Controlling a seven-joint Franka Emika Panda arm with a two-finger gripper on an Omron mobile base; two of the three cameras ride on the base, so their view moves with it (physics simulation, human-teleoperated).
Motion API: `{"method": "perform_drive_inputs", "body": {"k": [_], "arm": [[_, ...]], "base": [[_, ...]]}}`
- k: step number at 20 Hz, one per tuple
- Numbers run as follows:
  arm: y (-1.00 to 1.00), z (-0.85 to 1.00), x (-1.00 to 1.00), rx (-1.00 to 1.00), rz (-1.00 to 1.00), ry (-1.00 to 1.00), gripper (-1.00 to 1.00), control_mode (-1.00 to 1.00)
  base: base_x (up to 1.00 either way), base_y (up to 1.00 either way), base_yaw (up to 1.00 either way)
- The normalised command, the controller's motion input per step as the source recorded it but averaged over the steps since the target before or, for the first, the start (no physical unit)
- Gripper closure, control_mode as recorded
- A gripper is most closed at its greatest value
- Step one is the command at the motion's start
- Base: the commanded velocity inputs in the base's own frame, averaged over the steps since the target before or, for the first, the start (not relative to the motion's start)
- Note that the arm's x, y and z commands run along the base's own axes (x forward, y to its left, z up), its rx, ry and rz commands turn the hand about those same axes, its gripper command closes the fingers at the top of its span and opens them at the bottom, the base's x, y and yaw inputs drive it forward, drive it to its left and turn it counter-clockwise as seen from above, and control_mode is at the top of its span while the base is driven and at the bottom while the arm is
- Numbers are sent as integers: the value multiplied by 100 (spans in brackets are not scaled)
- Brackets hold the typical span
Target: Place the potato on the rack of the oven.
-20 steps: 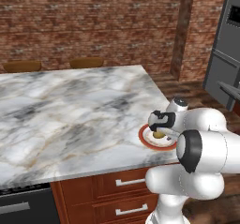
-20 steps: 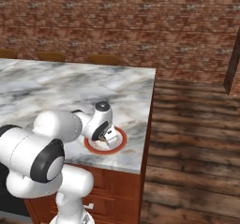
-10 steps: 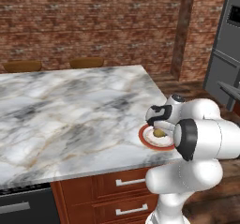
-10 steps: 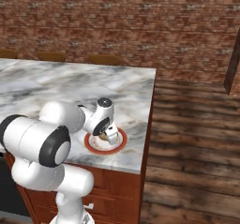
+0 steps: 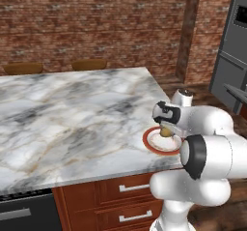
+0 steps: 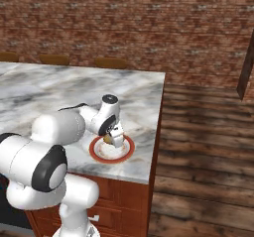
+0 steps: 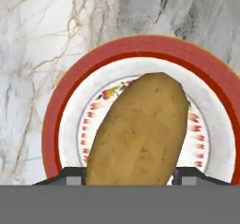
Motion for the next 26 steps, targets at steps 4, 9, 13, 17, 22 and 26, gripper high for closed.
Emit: {"method": "perform_drive_inputs", "body": {"k": [4, 9, 13, 17, 22, 26], "arm": [[11, 100, -79, -18, 3, -6, 100, -100], [10, 100, -100, -21, 18, -10, 100, -100], [24, 91, -100, -11, 21, -1, 100, -100], [13, 60, -100, -3, 16, -3, 100, -100], [0, 2, -90, 0, 7, -8, 100, -100], [0, 0, 0, 0, 0, 0, 100, -100]], "base": [[0, 0, 0], [0, 0, 0], [0, 0, 0], [0, 0, 0], [0, 0, 0], [0, 0, 0]]}}
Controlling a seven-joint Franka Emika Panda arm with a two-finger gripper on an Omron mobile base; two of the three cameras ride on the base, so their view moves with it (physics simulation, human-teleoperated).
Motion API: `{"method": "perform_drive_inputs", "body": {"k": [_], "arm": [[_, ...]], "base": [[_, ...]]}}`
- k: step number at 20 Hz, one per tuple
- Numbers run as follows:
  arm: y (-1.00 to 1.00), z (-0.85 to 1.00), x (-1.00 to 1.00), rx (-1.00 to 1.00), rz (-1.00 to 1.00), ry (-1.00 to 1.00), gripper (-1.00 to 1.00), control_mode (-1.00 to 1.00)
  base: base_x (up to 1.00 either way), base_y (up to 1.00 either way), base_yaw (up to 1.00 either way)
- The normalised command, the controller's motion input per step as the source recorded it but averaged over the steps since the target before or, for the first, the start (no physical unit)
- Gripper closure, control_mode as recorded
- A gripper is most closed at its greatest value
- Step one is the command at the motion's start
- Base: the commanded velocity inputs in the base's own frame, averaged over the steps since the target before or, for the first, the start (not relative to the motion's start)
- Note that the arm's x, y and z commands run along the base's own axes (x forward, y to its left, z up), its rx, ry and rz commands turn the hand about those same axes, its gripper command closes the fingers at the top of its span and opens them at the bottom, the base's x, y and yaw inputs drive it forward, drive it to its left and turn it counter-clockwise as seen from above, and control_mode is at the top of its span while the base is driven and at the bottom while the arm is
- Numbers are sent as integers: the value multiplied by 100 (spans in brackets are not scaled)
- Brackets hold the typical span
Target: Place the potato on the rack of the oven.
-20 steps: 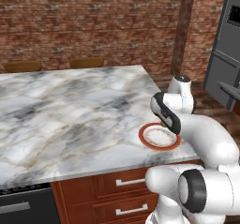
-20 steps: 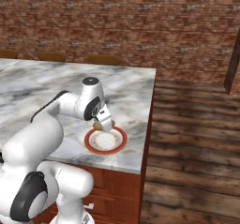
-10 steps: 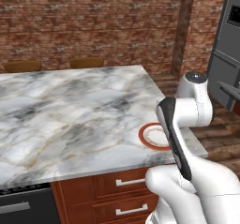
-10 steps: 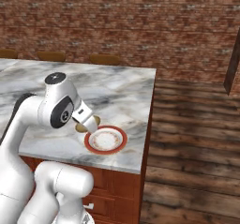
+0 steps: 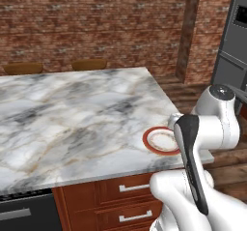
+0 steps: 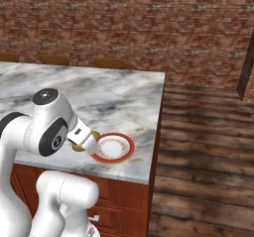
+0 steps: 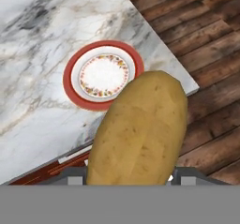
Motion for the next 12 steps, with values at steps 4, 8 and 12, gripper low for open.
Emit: {"method": "perform_drive_inputs", "body": {"k": [4, 8, 12], "arm": [[0, 0, 0, 0, 0, 0, 100, -100], [-16, -3, -9, 0, -1, 0, 100, 100], [0, 0, 0, 0, 0, 0, 100, 100]], "base": [[0, 0, 0], [-5, -50, -1], [-3, -100, 0]]}}
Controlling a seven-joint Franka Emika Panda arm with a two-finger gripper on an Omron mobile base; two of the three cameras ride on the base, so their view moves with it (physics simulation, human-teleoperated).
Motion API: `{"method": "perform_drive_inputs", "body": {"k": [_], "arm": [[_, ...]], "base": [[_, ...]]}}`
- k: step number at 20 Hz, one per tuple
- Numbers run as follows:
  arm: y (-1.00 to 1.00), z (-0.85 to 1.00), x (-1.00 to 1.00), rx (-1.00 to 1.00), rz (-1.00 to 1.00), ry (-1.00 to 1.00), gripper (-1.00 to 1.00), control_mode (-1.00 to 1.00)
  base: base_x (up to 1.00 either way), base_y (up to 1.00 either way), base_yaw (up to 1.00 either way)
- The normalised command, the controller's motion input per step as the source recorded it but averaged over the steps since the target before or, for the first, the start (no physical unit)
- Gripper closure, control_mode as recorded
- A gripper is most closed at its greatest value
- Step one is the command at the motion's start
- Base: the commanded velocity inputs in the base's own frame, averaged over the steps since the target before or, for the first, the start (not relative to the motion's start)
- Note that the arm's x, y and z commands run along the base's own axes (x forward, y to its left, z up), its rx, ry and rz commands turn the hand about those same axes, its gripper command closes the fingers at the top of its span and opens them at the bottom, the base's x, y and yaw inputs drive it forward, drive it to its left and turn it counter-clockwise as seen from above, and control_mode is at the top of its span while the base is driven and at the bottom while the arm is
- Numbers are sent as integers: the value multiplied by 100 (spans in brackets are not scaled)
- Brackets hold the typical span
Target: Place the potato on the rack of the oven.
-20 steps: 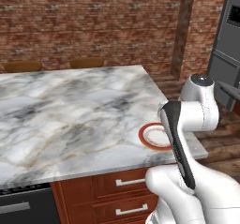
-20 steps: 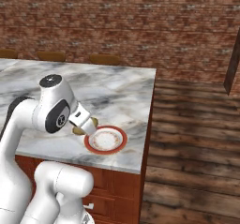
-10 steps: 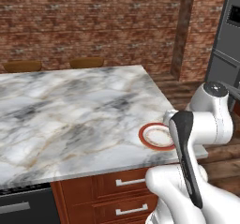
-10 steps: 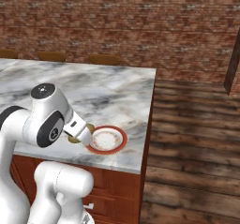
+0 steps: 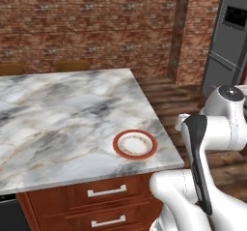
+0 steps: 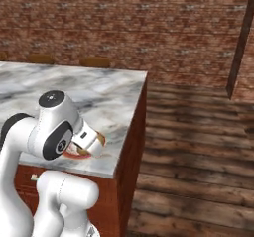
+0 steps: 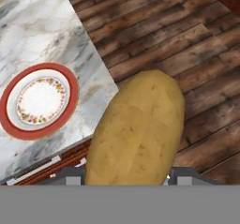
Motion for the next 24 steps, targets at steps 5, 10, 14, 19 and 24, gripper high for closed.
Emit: {"method": "perform_drive_inputs", "body": {"k": [5, 10, 14, 19, 24], "arm": [[0, 0, 0, 0, 0, 0, 100, 100], [0, 0, 0, 0, 0, 0, 100, 100], [0, 0, 0, 0, 0, 0, 100, 100], [0, 0, 0, 0, 0, 0, 100, 100], [0, 0, 0, 0, 0, 0, 100, 100]], "base": [[-15, -100, 0], [2, -100, 0], [44, -96, -8], [100, -49, -20], [100, 1, -41]]}}
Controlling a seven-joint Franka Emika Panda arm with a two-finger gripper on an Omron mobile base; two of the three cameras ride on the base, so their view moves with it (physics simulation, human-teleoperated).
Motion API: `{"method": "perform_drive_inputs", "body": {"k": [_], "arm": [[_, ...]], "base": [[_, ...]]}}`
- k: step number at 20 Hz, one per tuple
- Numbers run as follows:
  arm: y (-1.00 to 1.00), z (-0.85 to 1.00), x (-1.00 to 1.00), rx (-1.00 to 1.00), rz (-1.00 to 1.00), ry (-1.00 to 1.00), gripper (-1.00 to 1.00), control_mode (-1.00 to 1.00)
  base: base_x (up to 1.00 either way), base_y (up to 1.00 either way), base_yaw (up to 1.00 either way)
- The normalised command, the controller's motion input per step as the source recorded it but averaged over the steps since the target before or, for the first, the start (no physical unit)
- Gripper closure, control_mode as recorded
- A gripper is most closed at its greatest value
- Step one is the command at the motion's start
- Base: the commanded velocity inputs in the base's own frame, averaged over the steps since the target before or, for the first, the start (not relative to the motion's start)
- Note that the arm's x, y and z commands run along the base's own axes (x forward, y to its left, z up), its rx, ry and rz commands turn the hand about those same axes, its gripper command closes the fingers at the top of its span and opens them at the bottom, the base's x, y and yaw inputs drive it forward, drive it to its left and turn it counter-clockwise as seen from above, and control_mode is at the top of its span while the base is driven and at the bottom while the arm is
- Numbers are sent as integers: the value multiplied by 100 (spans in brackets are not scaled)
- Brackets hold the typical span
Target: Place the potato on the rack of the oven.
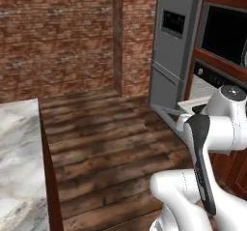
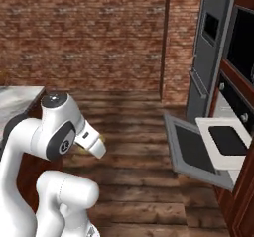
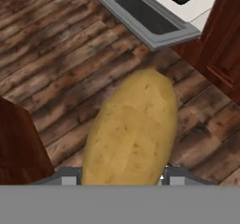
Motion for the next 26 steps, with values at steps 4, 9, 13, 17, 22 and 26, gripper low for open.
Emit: {"method": "perform_drive_inputs", "body": {"k": [4, 9, 13, 17, 22, 26], "arm": [[0, 0, 0, 0, 0, 0, 100, 100], [0, 0, 0, 0, 0, 0, 100, 100], [0, 0, 0, 0, 0, 0, 100, 100], [0, 0, 0, 0, 0, 0, 100, 100], [0, 0, 0, 0, 0, 0, 100, 100], [0, 0, 0, 0, 0, 0, 100, 100]], "base": [[100, 47, -51], [100, 74, -58], [100, 85, -58], [100, 83, -59], [99, 69, -66], [98, 70, -67]]}}
